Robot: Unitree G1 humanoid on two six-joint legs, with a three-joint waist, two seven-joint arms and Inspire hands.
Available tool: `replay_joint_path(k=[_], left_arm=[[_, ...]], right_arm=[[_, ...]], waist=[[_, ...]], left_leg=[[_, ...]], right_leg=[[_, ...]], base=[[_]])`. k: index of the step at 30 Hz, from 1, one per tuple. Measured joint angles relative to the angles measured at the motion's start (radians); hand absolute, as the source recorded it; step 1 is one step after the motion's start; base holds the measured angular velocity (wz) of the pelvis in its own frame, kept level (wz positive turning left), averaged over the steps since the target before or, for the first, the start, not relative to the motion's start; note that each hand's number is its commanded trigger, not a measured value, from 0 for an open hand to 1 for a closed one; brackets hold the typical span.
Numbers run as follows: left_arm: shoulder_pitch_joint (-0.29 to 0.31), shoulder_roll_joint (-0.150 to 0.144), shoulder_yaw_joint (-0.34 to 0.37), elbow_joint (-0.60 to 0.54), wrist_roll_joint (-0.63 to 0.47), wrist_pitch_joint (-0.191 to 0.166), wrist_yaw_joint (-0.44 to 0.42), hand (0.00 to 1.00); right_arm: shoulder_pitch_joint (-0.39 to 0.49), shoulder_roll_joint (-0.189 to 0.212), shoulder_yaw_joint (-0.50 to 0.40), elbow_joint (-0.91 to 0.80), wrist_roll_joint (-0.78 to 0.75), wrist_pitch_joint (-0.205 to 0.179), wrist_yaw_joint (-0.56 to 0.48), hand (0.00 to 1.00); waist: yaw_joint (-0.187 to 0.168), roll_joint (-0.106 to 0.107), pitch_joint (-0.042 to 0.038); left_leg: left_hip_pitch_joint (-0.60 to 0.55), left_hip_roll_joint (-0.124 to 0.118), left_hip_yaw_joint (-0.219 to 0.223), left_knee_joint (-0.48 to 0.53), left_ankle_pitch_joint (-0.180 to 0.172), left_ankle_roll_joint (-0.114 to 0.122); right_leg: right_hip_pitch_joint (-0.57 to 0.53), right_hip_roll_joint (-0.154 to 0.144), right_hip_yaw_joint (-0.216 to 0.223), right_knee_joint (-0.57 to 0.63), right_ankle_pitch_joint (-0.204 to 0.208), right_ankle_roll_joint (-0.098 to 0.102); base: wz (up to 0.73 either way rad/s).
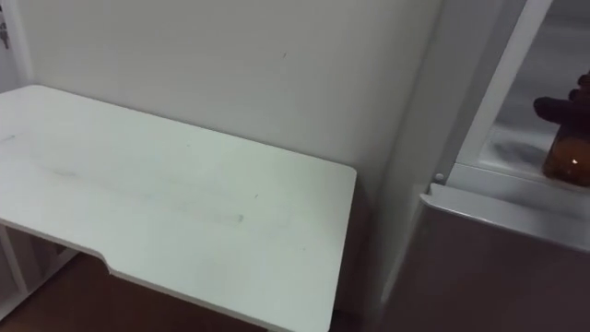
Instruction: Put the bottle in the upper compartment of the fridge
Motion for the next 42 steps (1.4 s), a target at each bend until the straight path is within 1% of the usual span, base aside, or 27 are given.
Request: replay_joint_path(k=[2, 4, 6, 9, 10, 13, 14, 18, 20, 21, 22, 24, 25, 26, 27, 29, 30, 31, 33, 34, 35, 36, 38, 42], left_arm=[[0.0, -0.002, 0.0, 0.0, -0.005, 0.0, 0.001, 0.0], [0.001, -0.004, 0.0, 0.0, -0.009, 0.0, 0.001, 0.0], [0.001, -0.004, 0.0, -0.002, -0.009, 0.0, 0.001, 0.0], [0.003, -0.004, 0.001, -0.008, -0.009, 0.0, 0.0, 0.0], [0.003, -0.004, 0.001, -0.012, -0.009, 0.0, 0.0, 0.0], [0.002, -0.004, 0.0, -0.026, -0.008, -0.003, 0.001, 0.0], [0.0, -0.003, 0.0, -0.03, -0.009, -0.007, 0.001, 0.0], [-0.002, -0.002, 0.0, -0.037, -0.008, -0.011, 0.003, 0.0], [-0.002, -0.002, -0.001, -0.042, -0.008, -0.011, 0.004, 0.0], [-0.002, -0.002, -0.002, -0.042, -0.008, -0.01, 0.005, 0.0], [-0.002, -0.002, -0.002, -0.042, -0.008, -0.009, 0.008, 0.0], [-0.007, -0.002, -0.002, -0.043, -0.008, -0.007, 0.022, 0.0], [-0.009, -0.002, -0.002, -0.051, -0.008, -0.007, 0.032, 0.0], [-0.01, -0.001, -0.002, -0.06, -0.008, -0.007, 0.035, 0.0], [-0.01, -0.001, -0.002, -0.063, -0.008, -0.007, 0.037, 0.0], [-0.01, -0.001, -0.002, -0.068, -0.008, -0.004, 0.043, 0.0], [-0.01, -0.001, -0.002, -0.07, -0.008, -0.003, 0.043, 0.0], [-0.011, 0.0, -0.003, -0.072, -0.008, -0.003, 0.043, 0.0], [-0.014, 0.004, -0.003, -0.073, -0.009, -0.003, 0.043, 0.0], [-0.018, 0.008, -0.003, -0.073, -0.009, -0.003, 0.043, 0.0], [-0.02, 0.01, -0.003, -0.073, -0.009, -0.003, 0.043, 0.0], [-0.026, 0.013, -0.004, -0.074, -0.009, -0.004, 0.043, 0.0], [-0.025, 0.028, -0.004, -0.081, -0.009, -0.007, 0.043, 0.0], [-0.025, 0.047, -0.004, -0.081, -0.009, -0.009, 0.043, 0.0]], right_arm=[[0.0, 0.0, 0.002, -0.003, 0.008, 0.0, -0.008, 1.0], [0.0, 0.0, 0.002, -0.007, 0.008, 0.0, -0.014, 1.0], [0.0, 0.0, 0.002, -0.013, 0.008, 0.0, -0.021, 1.0], [0.0, 0.0, 0.002, -0.016, 0.008, 0.003, -0.025, 1.0], [0.0, 0.0, 0.003, -0.016, 0.01, 0.004, -0.026, 1.0], [0.0, 0.0, 0.005, -0.017, 0.01, 0.004, -0.026, 1.0], [0.0, 0.0, 0.005, -0.018, 0.012, 0.003, -0.026, 1.0], [0.0, 0.0, 0.013, -0.019, 0.002, 0.001, -0.026, 1.0], [0.0, 0.0, 0.016, -0.019, -0.002, 0.0, -0.029, 1.0], [0.0, 0.0, 0.018, -0.019, -0.002, 0.0, -0.03, 0.81], [0.0, 0.0, 0.023, -0.02, -0.002, -0.001, -0.033, 0.01], [0.0, 0.0, 0.023, -0.021, -0.012, -0.001, -0.043, 0.0], [0.0, 0.0, 0.023, -0.022, -0.024, -0.001, -0.048, 0.0], [0.0, 0.001, 0.023, -0.024, -0.029, -0.002, -0.057, 0.0], [0.0, 0.001, 0.024, -0.024, -0.029, -0.001, -0.063, 0.0], [0.0, 0.002, 0.033, -0.024, -0.029, -0.001, -0.078, 0.0], [0.0, 0.002, 0.033, -0.024, -0.028, -0.001, -0.082, 0.0], [0.0, 0.003, 0.037, -0.024, -0.027, -0.001, -0.091, 0.0], [0.0, 0.006, 0.055, -0.025, -0.03, -0.001, -0.117, 0.0], [0.0, 0.01, 0.055, -0.024, -0.031, -0.001, -0.127, 0.0], [0.0, 0.011, 0.055, -0.024, -0.031, -0.001, -0.132, 0.0], [0.0, 0.013, 0.055, -0.024, -0.03, -0.001, -0.133, 0.0], [0.0, 0.017, 0.055, -0.023, -0.03, -0.001, -0.149, 0.0], [0.0, 0.018, 0.055, -0.023, -0.03, -0.001, -0.155, 0.0]], waist=[[0.009, 0.007, 0.0064], [0.01, 0.01, 0.0111], [0.011, 0.01, 0.0123], [0.012, 0.005, 0.0126], [0.015, 0.002, 0.0143], [0.014, -0.006, 0.0115], [0.013, -0.008, 0.0121], [0.015, -0.009, 0.0121], [0.017, -0.006, 0.0143], [0.019, -0.003, 0.0163], [0.027, -0.002, 0.018], [0.035, -0.002, 0.0184], [0.04, -0.005, 0.0161], [0.044, -0.008, 0.0182], [0.044, -0.009, 0.0184], [0.048, -0.016, 0.0139], [0.05, -0.018, 0.0141], [0.056, -0.018, 0.0179], [0.068, -0.024, 0.016], [0.07, -0.026, 0.0178], [0.071, -0.027, 0.018], [0.073, -0.028, 0.0199], [0.078, -0.029, 0.0268], [0.078, -0.029, 0.027]], left_leg=[[0.01, 0.001, 0.002, -0.001, 0.0, 0.0], [0.014, 0.001, 0.002, -0.001, 0.0, 0.0], [0.012, 0.002, 0.002, -0.001, 0.0, -0.001], [0.008, 0.002, 0.005, -0.001, 0.0, -0.001], [0.007, 0.003, 0.005, 0.001, 0.0, -0.001], [-0.003, 0.004, 0.006, 0.011, -0.001, 0.0], [-0.007, 0.005, 0.005, 0.014, -0.002, 0.0], [-0.011, 0.008, 0.004, 0.014, -0.004, -0.002], [-0.013, 0.012, 0.003, 0.016, -0.005, -0.003], [-0.013, 0.012, 0.003, 0.016, -0.005, -0.003], [-0.012, 0.013, 0.003, 0.016, -0.005, -0.004], [-0.015, 0.012, 0.005, 0.016, -0.005, -0.004], [-0.023, 0.012, 0.006, 0.018, -0.004, -0.004], [-0.028, 0.012, 0.006, 0.019, -0.002, -0.004], [-0.031, 0.012, 0.005, 0.022, -0.001, -0.003], [-0.045, 0.013, 0.005, 0.034, -0.001, -0.002], [-0.047, 0.013, 0.005, 0.036, -0.001, -0.002], [-0.049, 0.014, 0.005, 0.037, -0.001, -0.002], [-0.062, 0.014, 0.005, 0.039, -0.001, -0.002], [-0.071, 0.015, 0.002, 0.046, -0.001, -0.002], [-0.077, 0.015, -0.001, 0.049, -0.001, -0.002], [-0.086, 0.015, -0.003, 0.054, -0.001, -0.002], [-0.1, 0.016, -0.007, 0.063, -0.001, -0.002], [-0.121, 0.017, -0.009, 0.07, -0.001, -0.002]], right_leg=[[0.008, 0.0, 0.0, 0.0, 0.0, 0.0], [0.011, 0.0, 0.0, 0.0, 0.0, 0.0], [0.008, 0.0, 0.001, 0.0, 0.0, 0.0], [-0.004, 0.001, 0.007, 0.0, -0.002, -0.001], [-0.004, 0.001, 0.008, 0.0, -0.002, -0.001], [-0.004, 0.002, 0.005, -0.001, -0.001, -0.001], [-0.005, 0.003, 0.002, 0.0, -0.001, -0.001], [-0.006, 0.005, -0.002, 0.003, 0.0, -0.002], [-0.006, 0.006, -0.008, 0.007, 0.0, -0.002], [-0.006, 0.006, -0.008, 0.009, 0.0, -0.002], [-0.007, 0.006, -0.006, 0.015, 0.0, -0.002], [-0.012, 0.005, -0.003, 0.014, 0.0, -0.002], [-0.021, 0.005, -0.002, 0.015, -0.001, -0.003], [-0.023, 0.005, -0.003, 0.015, 0.001, -0.006], [-0.025, 0.005, -0.004, 0.015, 0.001, -0.006], [-0.037, 0.005, -0.005, 0.017, 0.002, -0.007], [-0.039, 0.005, -0.005, 0.017, 0.002, -0.008], [-0.041, 0.005, -0.005, 0.019, 0.003, -0.008], [-0.057, 0.004, -0.003, 0.024, 0.003, -0.009], [-0.062, 0.005, -0.006, 0.027, 0.003, -0.009], [-0.067, 0.005, -0.009, 0.028, 0.003, -0.009], [-0.073, 0.005, -0.012, 0.03, 0.003, -0.009], [-0.079, 0.007, -0.014, 0.031, 0.004, -0.011], [-0.097, 0.009, -0.015, 0.032, 0.006, -0.013]], base=[[-0.02], [0.0], [0.0], [-0.04], [0.0], [0.01], [0.03], [0.01], [0.03], [0.0], [-0.05], [-0.05], [0.0], [0.0], [0.0], [0.0], [0.0], [-0.06], [-0.02], [0.07], [0.1], [0.09], [0.07], [0.01]])
